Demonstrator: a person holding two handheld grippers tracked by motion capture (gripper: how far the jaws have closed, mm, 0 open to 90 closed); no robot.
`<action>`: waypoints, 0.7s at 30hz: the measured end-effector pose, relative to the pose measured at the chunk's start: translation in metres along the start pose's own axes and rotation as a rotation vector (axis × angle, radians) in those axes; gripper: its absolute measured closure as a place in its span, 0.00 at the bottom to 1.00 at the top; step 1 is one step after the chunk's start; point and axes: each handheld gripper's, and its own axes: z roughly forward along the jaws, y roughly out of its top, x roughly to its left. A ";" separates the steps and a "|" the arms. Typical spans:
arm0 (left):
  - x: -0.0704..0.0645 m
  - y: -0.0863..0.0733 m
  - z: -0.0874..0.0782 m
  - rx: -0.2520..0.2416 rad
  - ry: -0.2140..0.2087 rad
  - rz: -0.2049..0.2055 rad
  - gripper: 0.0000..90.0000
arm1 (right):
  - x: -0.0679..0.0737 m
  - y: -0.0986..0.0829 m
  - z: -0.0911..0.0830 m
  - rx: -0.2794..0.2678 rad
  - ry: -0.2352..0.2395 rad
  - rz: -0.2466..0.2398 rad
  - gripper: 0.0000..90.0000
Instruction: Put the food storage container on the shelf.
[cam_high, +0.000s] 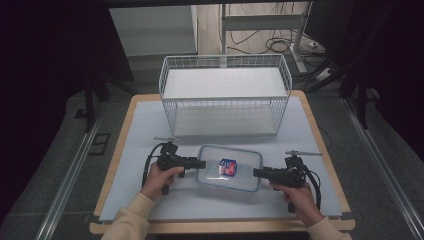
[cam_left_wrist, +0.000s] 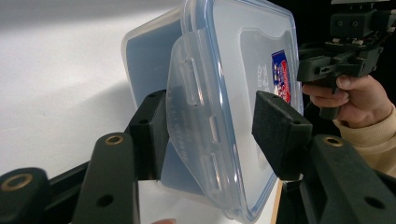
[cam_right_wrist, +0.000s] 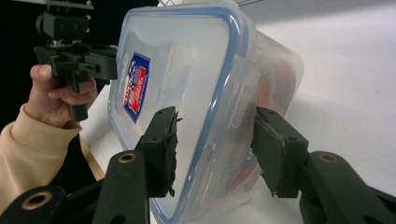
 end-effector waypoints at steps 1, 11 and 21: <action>-0.001 0.000 0.000 -0.003 0.003 -0.001 0.52 | 0.000 0.000 0.000 -0.001 0.001 0.004 0.57; -0.013 -0.002 -0.002 -0.033 0.034 0.015 0.54 | 0.001 0.001 -0.004 -0.015 0.006 0.022 0.59; -0.024 -0.001 -0.002 -0.045 0.058 0.037 0.55 | 0.002 0.003 -0.009 -0.023 -0.006 0.000 0.60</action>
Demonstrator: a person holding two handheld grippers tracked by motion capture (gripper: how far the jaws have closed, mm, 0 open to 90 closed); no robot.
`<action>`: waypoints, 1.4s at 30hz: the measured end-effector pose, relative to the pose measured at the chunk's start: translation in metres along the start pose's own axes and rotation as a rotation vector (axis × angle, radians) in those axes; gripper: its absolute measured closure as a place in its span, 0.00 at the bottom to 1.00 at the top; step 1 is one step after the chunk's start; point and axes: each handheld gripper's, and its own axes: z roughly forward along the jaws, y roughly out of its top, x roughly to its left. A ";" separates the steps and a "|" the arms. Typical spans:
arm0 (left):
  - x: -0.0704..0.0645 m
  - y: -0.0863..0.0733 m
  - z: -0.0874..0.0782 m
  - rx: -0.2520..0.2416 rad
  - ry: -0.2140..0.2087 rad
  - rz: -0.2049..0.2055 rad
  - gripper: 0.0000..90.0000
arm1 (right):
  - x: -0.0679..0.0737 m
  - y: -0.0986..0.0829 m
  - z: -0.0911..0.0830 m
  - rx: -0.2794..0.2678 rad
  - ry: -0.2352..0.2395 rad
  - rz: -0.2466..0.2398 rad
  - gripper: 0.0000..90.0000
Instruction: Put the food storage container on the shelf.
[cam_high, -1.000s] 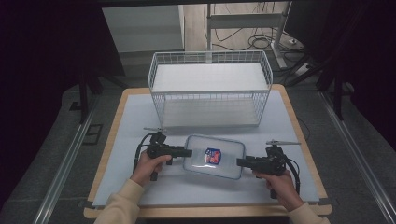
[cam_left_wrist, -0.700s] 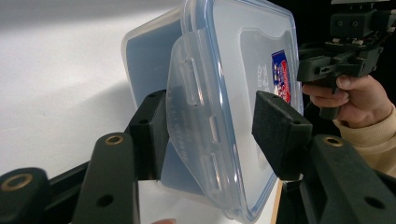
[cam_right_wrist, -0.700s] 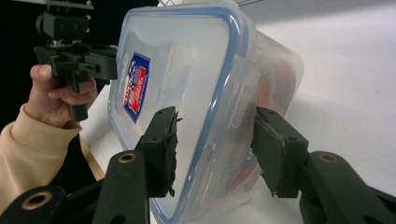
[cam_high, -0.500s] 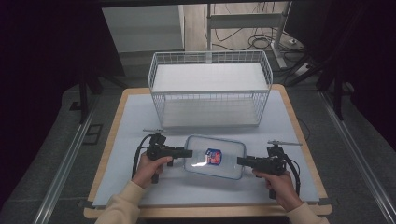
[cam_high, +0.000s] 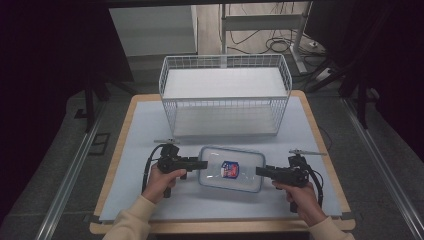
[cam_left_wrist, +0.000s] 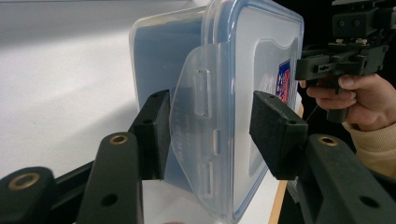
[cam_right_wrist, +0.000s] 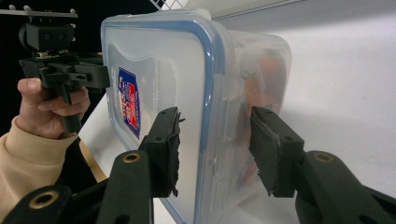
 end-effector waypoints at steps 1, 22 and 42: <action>-0.001 0.000 0.000 -0.001 0.002 0.002 0.55 | 0.000 0.000 0.000 0.000 -0.001 -0.001 0.59; -0.023 0.023 -0.022 -0.065 0.028 0.048 0.55 | 0.019 0.029 -0.012 -0.049 0.018 -0.111 0.60; -0.062 0.080 -0.055 -0.136 0.065 0.131 0.55 | 0.058 0.092 -0.036 -0.109 0.023 -0.225 0.59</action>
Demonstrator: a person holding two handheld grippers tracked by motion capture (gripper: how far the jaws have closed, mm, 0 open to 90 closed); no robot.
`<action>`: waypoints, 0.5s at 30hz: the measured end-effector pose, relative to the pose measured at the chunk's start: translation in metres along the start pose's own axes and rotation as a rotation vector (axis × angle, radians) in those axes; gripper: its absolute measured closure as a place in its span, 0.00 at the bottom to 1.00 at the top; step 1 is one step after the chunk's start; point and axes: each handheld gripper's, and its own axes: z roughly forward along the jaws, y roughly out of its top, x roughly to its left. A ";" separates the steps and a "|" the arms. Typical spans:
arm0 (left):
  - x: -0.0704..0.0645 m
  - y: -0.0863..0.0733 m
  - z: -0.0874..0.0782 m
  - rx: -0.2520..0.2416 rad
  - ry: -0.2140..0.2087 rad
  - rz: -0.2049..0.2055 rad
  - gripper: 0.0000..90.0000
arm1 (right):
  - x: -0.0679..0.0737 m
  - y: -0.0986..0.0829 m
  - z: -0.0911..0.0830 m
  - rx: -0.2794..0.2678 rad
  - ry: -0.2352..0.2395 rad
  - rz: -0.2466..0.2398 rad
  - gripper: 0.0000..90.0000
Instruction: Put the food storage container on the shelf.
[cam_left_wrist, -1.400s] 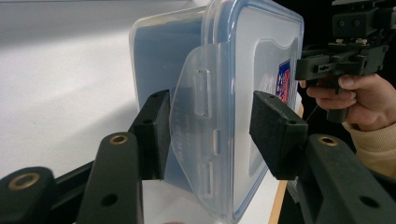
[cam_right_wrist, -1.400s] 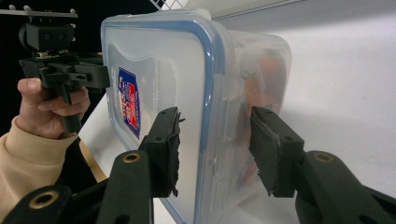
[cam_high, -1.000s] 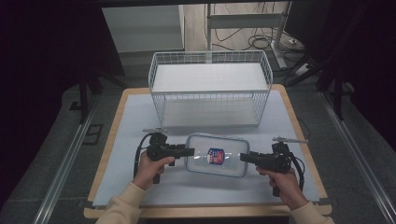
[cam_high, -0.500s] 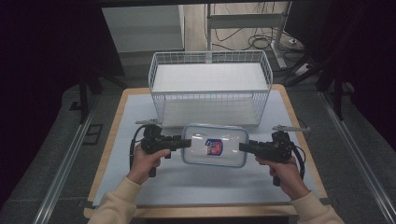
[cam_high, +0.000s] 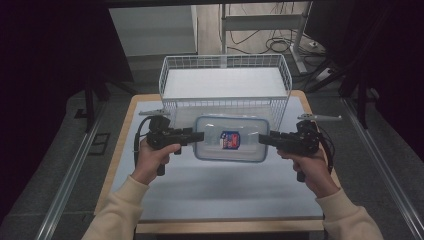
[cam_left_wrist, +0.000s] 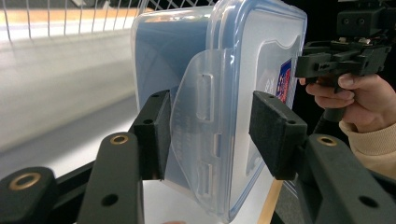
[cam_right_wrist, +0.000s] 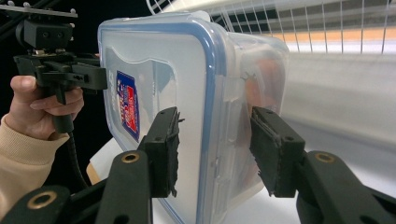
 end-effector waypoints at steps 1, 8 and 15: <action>-0.001 0.003 -0.001 -0.004 0.000 0.003 0.55 | 0.001 0.004 -0.001 -0.002 0.001 -0.008 0.59; -0.007 0.023 -0.008 -0.040 0.015 0.007 0.55 | 0.006 0.035 -0.004 0.000 0.001 -0.054 0.59; -0.011 0.046 -0.017 -0.072 0.035 0.021 0.55 | 0.012 0.065 -0.004 -0.004 0.007 -0.094 0.59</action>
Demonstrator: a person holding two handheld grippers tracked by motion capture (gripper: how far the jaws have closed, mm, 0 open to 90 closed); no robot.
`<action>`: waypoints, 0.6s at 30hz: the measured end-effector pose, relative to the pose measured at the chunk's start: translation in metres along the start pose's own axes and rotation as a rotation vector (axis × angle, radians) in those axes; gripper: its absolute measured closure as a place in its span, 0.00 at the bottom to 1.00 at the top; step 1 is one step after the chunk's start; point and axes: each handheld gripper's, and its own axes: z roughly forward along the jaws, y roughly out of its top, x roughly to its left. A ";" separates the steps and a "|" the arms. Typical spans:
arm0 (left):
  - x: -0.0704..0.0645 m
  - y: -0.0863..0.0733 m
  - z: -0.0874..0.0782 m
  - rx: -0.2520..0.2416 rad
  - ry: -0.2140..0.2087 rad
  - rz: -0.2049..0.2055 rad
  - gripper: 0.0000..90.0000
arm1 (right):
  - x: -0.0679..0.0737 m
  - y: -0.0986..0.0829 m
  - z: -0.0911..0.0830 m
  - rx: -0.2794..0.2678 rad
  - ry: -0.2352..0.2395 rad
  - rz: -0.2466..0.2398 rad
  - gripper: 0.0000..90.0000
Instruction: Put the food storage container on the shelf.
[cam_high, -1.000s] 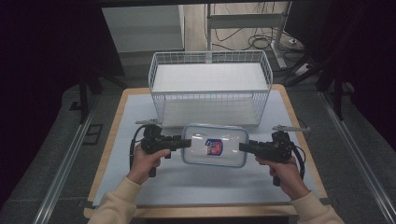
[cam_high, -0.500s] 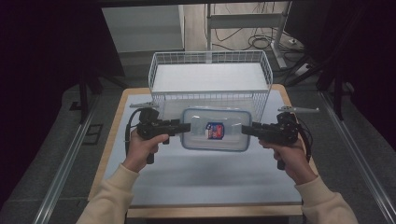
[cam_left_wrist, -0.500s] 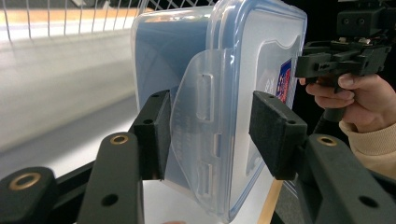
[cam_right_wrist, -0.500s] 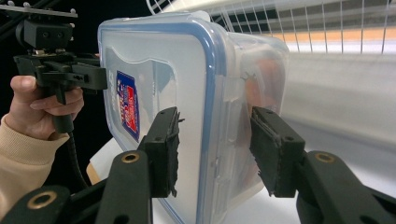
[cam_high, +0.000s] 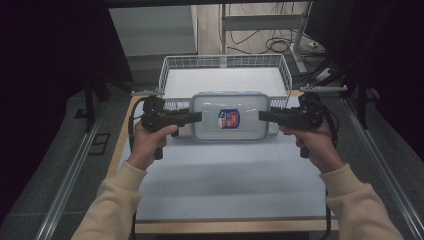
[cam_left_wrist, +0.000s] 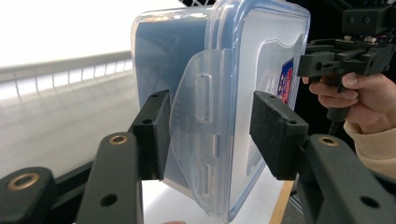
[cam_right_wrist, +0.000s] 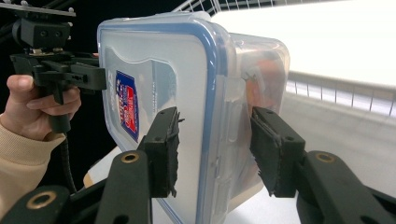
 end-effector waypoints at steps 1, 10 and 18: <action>0.000 0.003 -0.001 -0.003 0.005 -0.004 0.55 | 0.000 0.004 0.001 -0.001 0.003 -0.001 0.59; 0.007 0.037 -0.004 -0.032 0.030 -0.008 0.54 | -0.009 0.046 0.011 0.006 0.020 -0.024 0.59; 0.020 0.067 0.004 -0.036 0.039 -0.011 0.54 | -0.025 0.077 0.020 0.007 0.030 -0.014 0.58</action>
